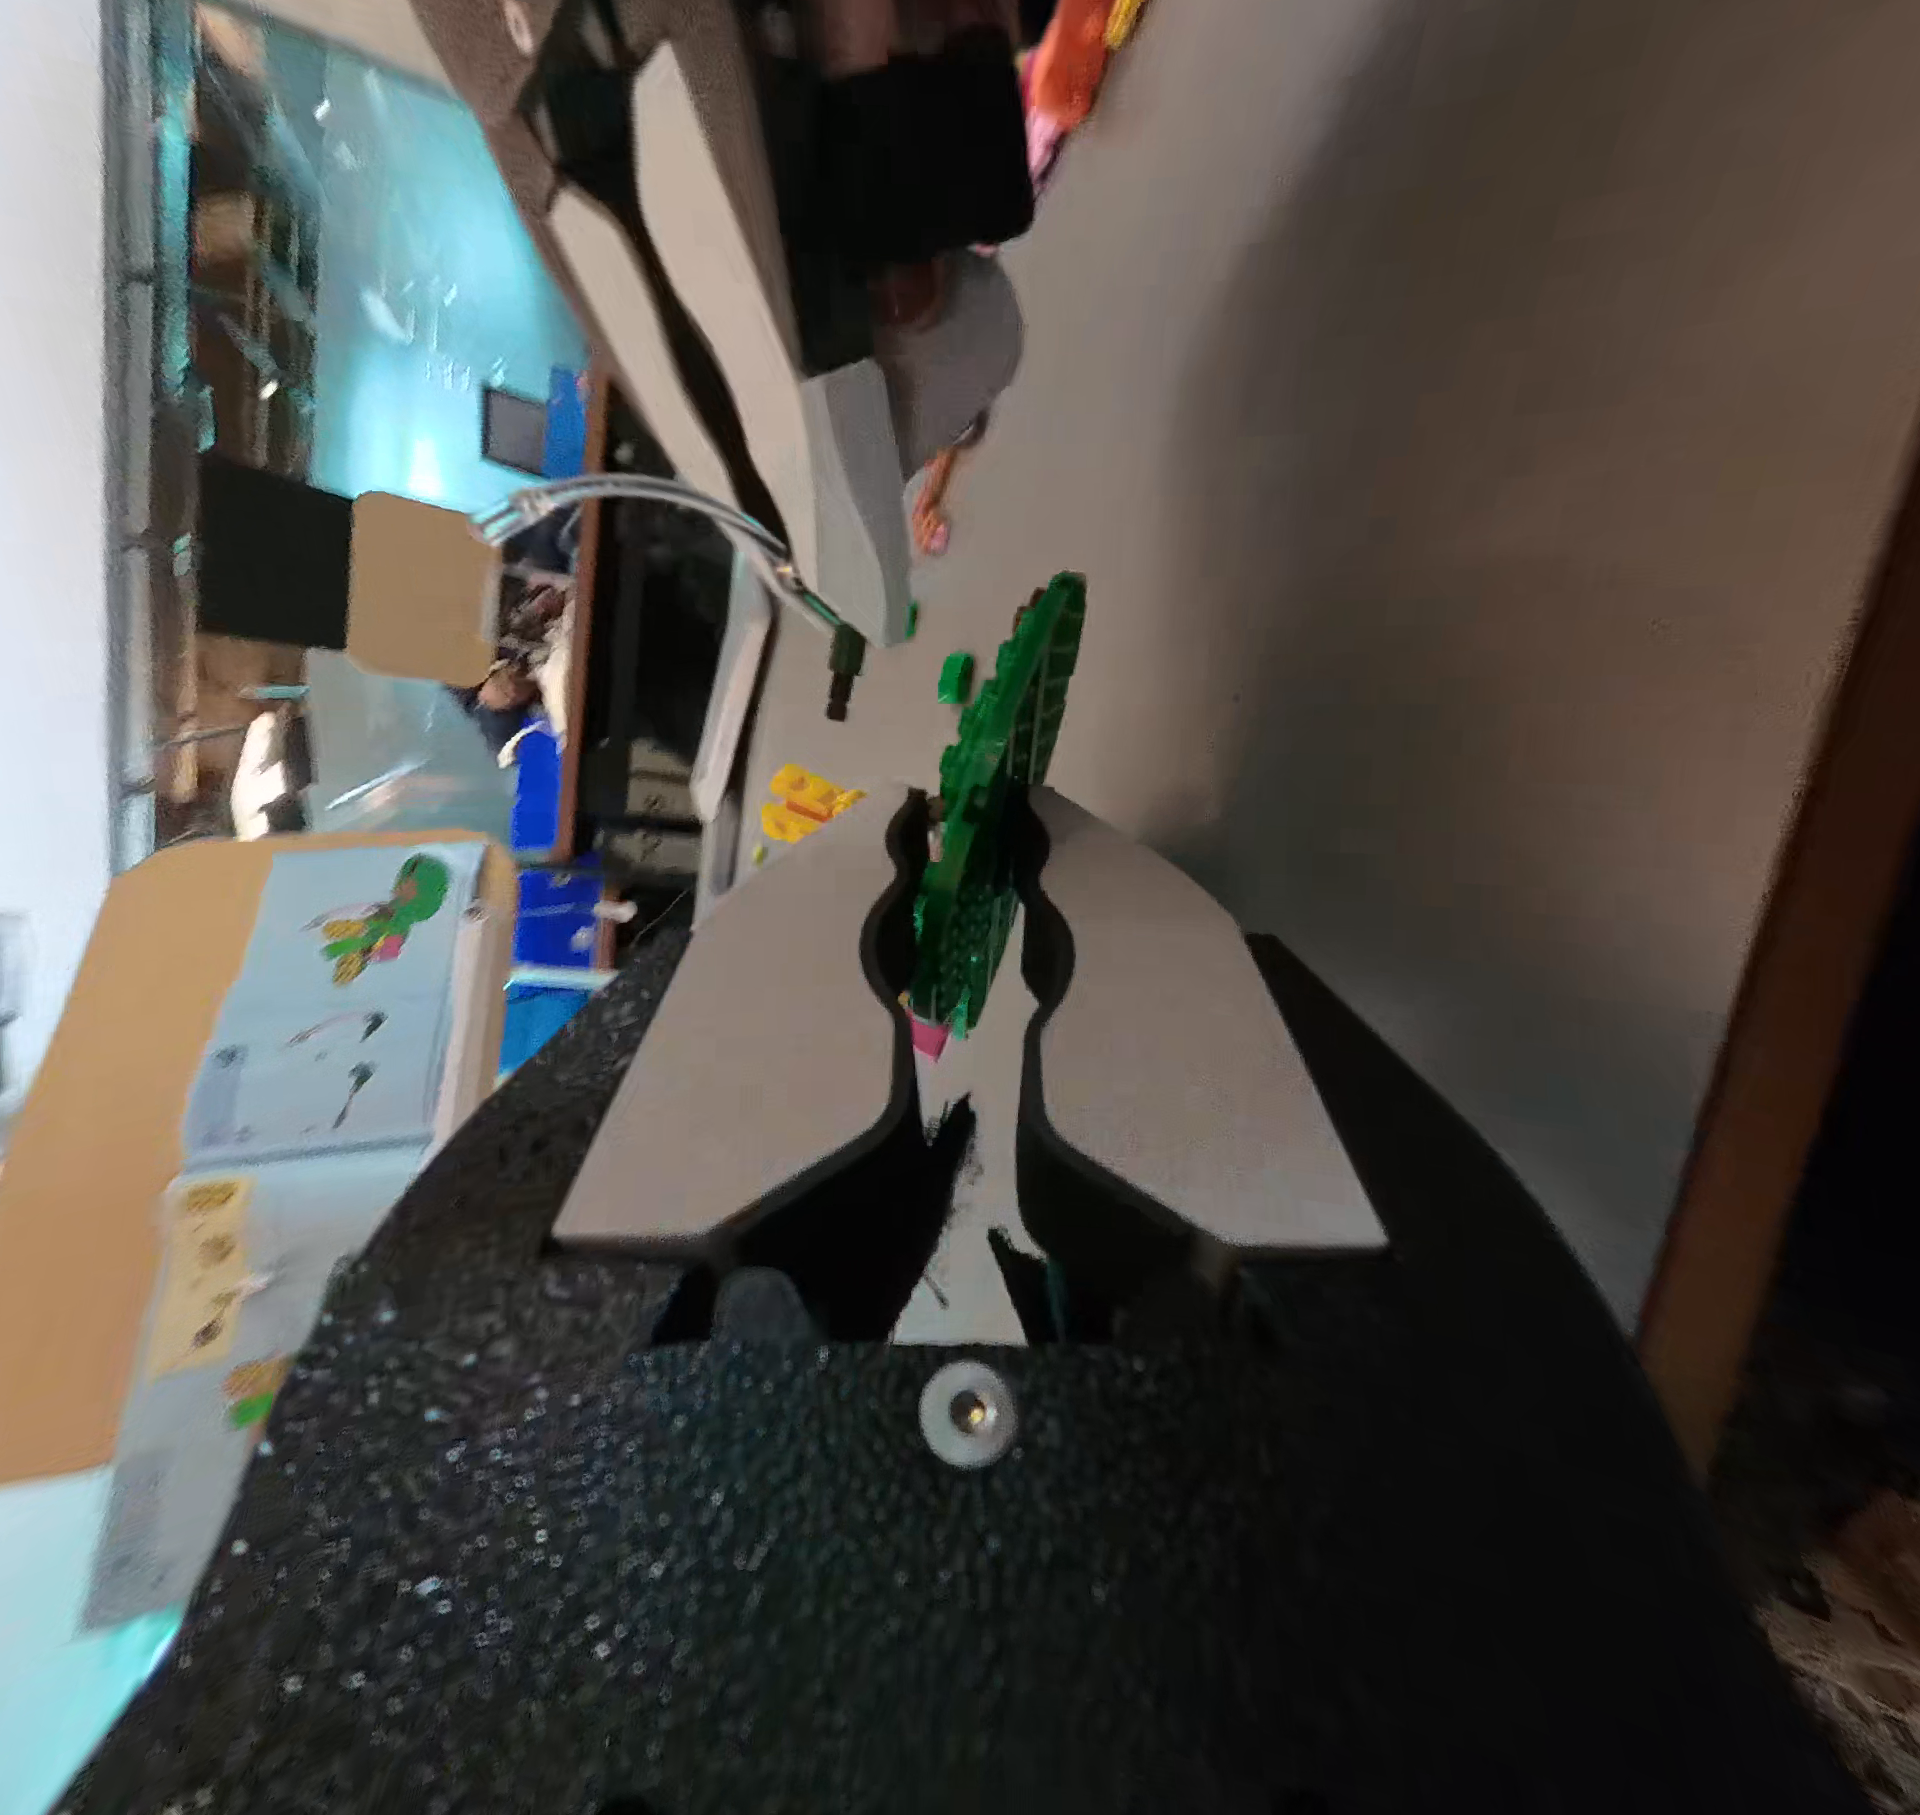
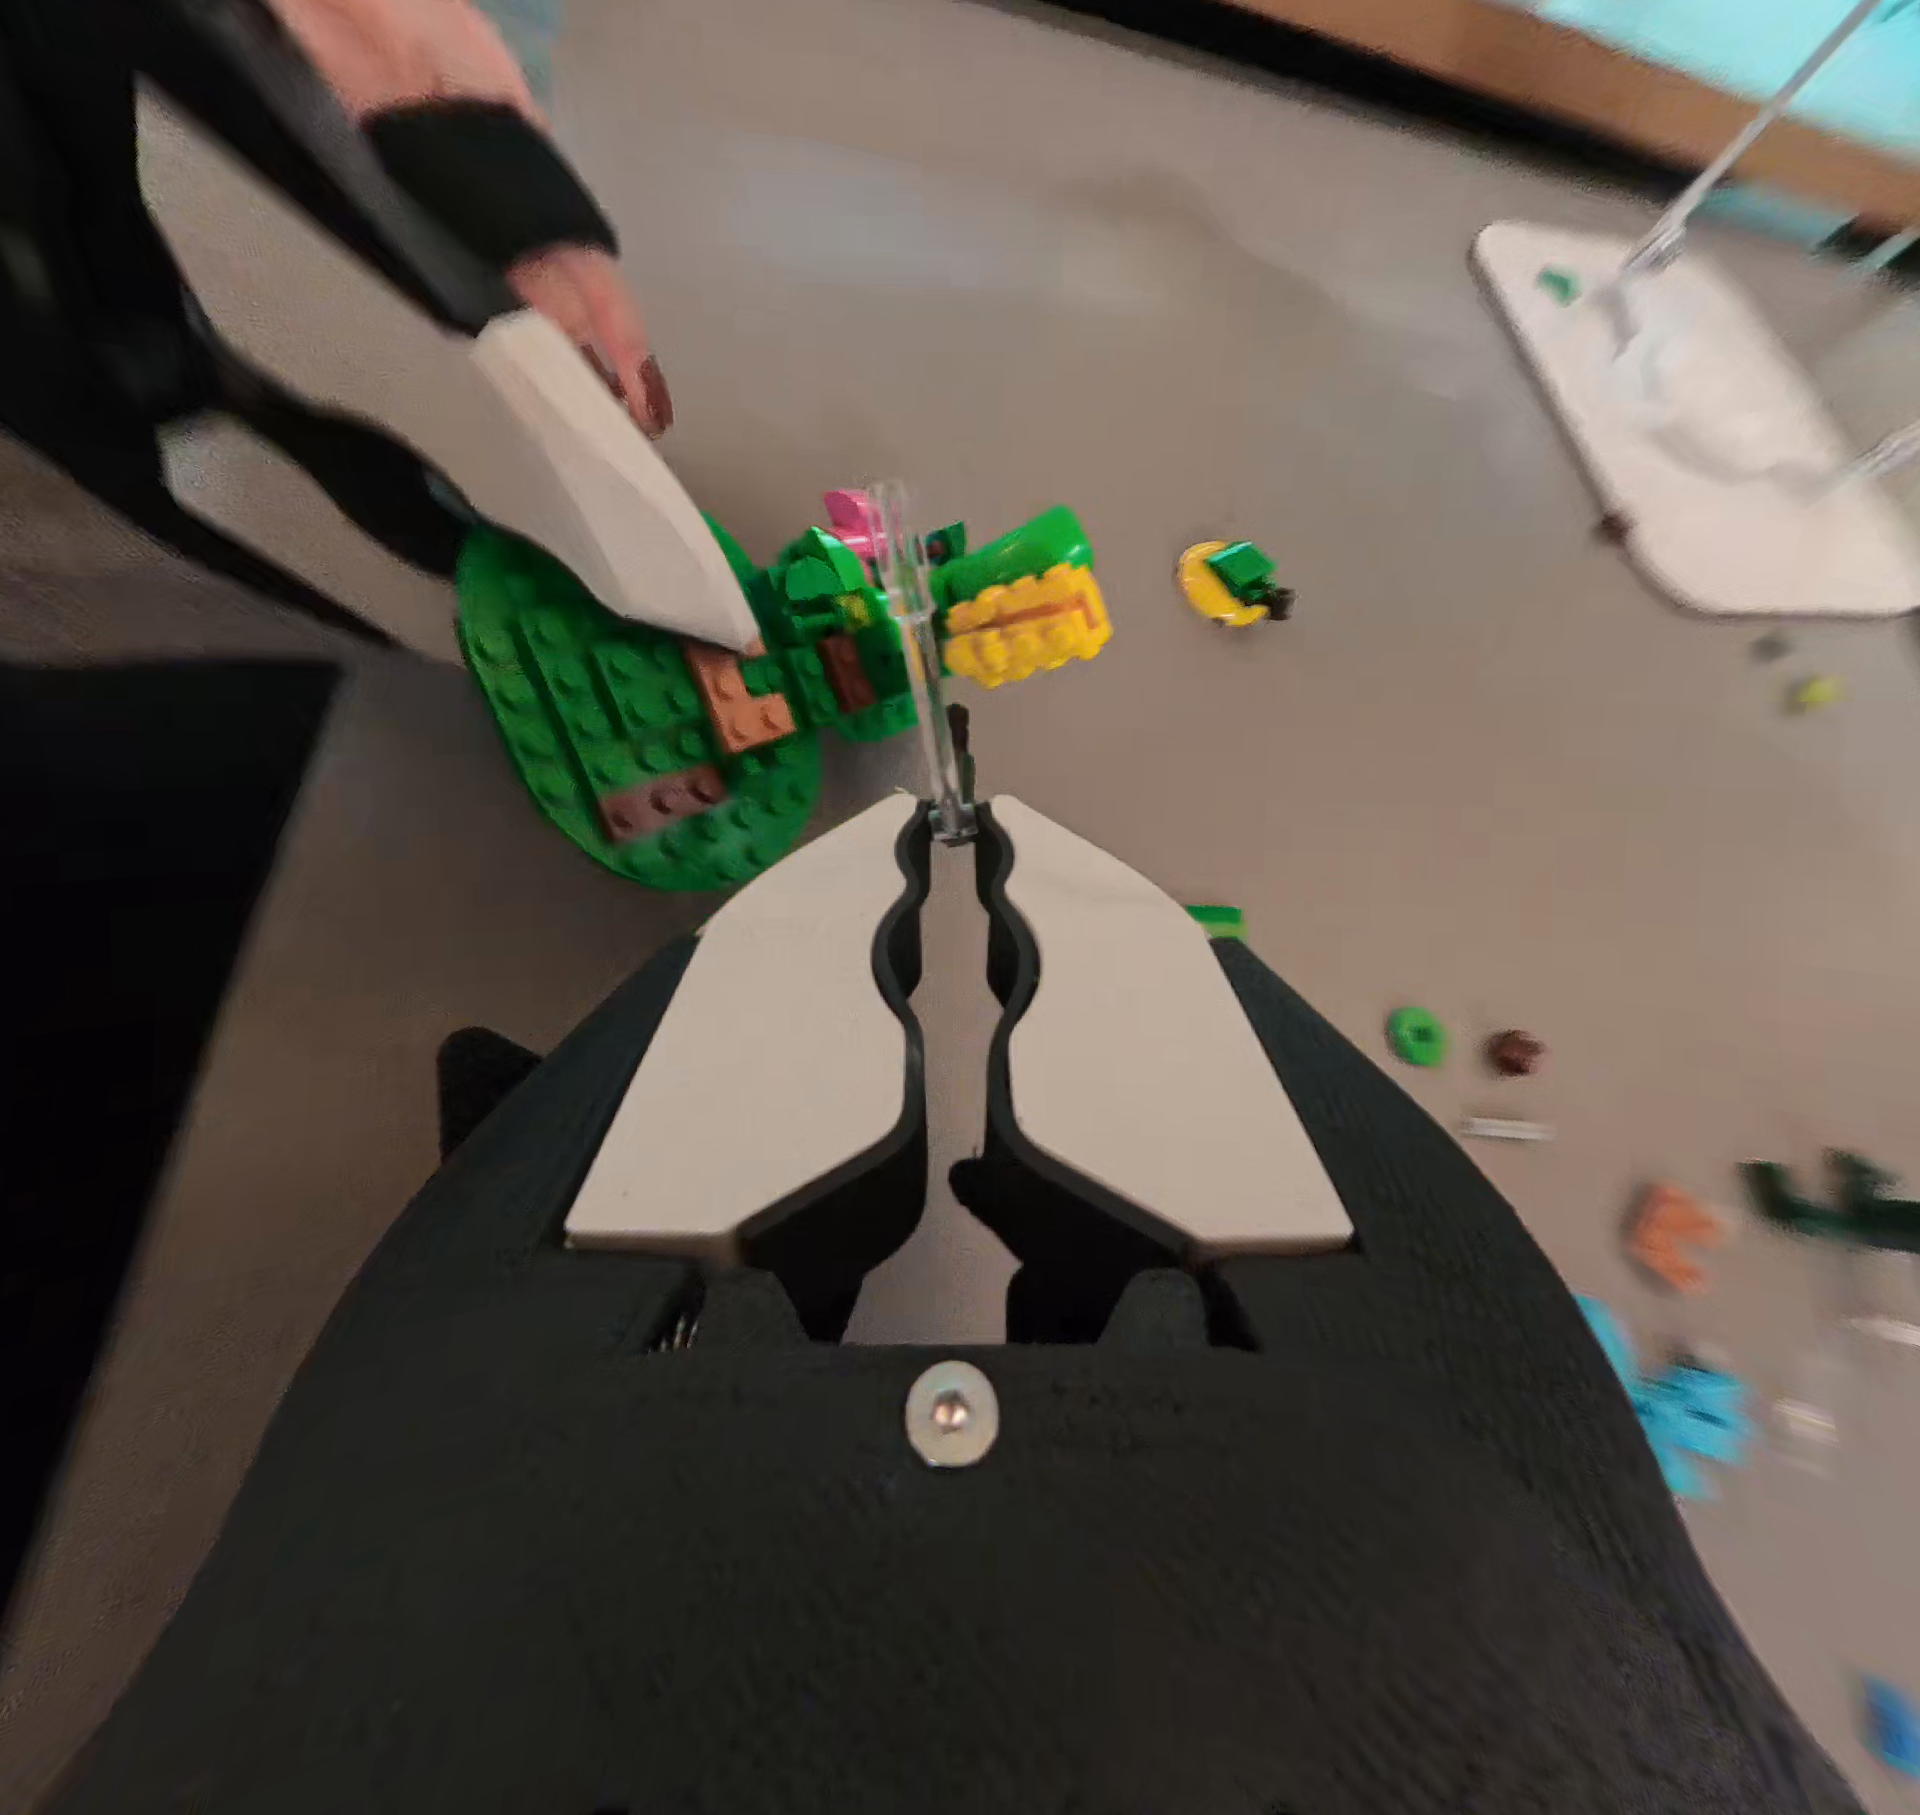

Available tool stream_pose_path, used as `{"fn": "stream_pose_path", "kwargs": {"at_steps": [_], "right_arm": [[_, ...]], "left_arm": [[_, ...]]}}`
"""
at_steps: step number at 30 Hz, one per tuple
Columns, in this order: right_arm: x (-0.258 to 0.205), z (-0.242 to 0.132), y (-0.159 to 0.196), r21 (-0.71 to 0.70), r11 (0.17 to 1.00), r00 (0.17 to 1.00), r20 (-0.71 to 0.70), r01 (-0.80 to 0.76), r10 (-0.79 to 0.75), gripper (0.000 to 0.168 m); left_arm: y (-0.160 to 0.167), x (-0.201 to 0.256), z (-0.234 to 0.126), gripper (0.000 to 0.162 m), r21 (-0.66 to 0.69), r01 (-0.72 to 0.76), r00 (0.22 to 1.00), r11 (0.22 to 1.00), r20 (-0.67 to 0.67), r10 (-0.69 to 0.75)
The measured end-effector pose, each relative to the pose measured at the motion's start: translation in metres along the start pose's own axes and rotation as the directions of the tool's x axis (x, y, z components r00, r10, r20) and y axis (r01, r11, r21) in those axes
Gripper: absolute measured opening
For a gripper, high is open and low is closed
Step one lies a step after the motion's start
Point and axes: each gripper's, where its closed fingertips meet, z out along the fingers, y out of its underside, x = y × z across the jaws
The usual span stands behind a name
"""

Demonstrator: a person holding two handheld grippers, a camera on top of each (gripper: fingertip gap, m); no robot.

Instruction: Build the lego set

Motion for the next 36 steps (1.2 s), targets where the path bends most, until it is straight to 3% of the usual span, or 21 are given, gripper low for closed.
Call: {"fn": "stream_pose_path", "kwargs": {"at_steps": [4,7,10,13,16,21,23,25,26,28,30,32,34,36], "right_arm": [[-0.001,-0.02,-0.002,-0.047,0.923,0.915,-0.127,0.381,-0.384,0.006],[-0.004,-0.033,-0.007,-0.14,0.736,0.704,-0.218,0.663,-0.676,0.006],[-0.013,-0.045,-0.019,-0.2,0.519,0.461,-0.273,0.831,-0.844,0.006],[-0.021,-0.053,-0.027,-0.26,0.336,0.264,-0.276,0.905,-0.924,0.005],[-0.023,-0.054,-0.025,-0.332,0.195,0.125,-0.22,0.923,-0.967,0.005],[-0.022,-0.051,-0.023,-0.388,0.116,0.05,-0.175,0.914,-0.983,0.005],[-0.019,-0.051,-0.023,-0.402,0.129,0.059,-0.182,0.907,-0.982,0.005],[-0.015,-0.052,-0.02,-0.405,0.205,0.133,-0.2,0.891,-0.971,0.006],[-0.013,-0.052,-0.017,-0.392,0.286,0.217,-0.21,0.875,-0.953,0.006],[-0.013,-0.049,-0.006,-0.321,0.549,0.503,-0.22,0.772,-0.836,0.006],[-0.015,-0.045,0.006,-0.233,0.821,0.803,-0.192,0.521,-0.564,0.006],[-0.015,-0.043,0.01,-0.144,0.965,0.956,-0.169,0.218,-0.241,0.006],[-0.02,-0.04,0.013,-0.096,0.99,0.992,-0.086,-0.105,0.097,0.006],[-0.021,-0.039,0.006,-0.016,0.932,0.932,-0.021,-0.362,0.361,0.005]], "left_arm": [[-0.01,-0.005,-0.006,0.015,0.135,0.117,0.988,0.984,-0.12,-0.101],[-0.018,-0.016,-0.011,0.015,0.251,0.234,0.959,0.939,-0.216,-0.182],[-0.024,-0.019,-0.018,0.015,0.338,0.297,0.932,0.893,-0.308,-0.193],[-0.022,-0.018,-0.019,0.015,0.342,0.31,0.916,0.887,-0.359,-0.181],[-0.026,-0.021,-0.02,0.015,0.365,0.332,0.909,0.87,-0.37,-0.192],[-0.031,-0.019,-0.022,0.015,0.372,0.298,0.922,0.879,-0.352,-0.163],[-0.028,-0.018,-0.02,0.015,0.359,0.265,0.936,0.895,-0.32,-0.149],[-0.023,-0.018,-0.016,0.015,0.334,0.207,0.96,0.92,-0.248,-0.127],[-0.019,-0.018,-0.014,0.015,0.314,0.175,0.972,0.933,-0.208,-0.112],[-0.013,-0.014,-0.008,0.015,0.266,0.113,0.985,0.957,-0.157,-0.073],[-0.01,-0.01,-0.002,0.016,0.224,0.059,0.992,0.973,-0.122,-0.032],[-0.01,-0.01,0.002,0.015,0.194,0.012,0.998,0.981,-0.064,0.001],[-0.01,-0.01,0.006,0.015,0.148,-0.036,0.999,0.988,-0.021,0.04],[-0.01,-0.008,0.008,0.015,0.104,-0.096,0.995,0.99,0.018,0.095]]}}
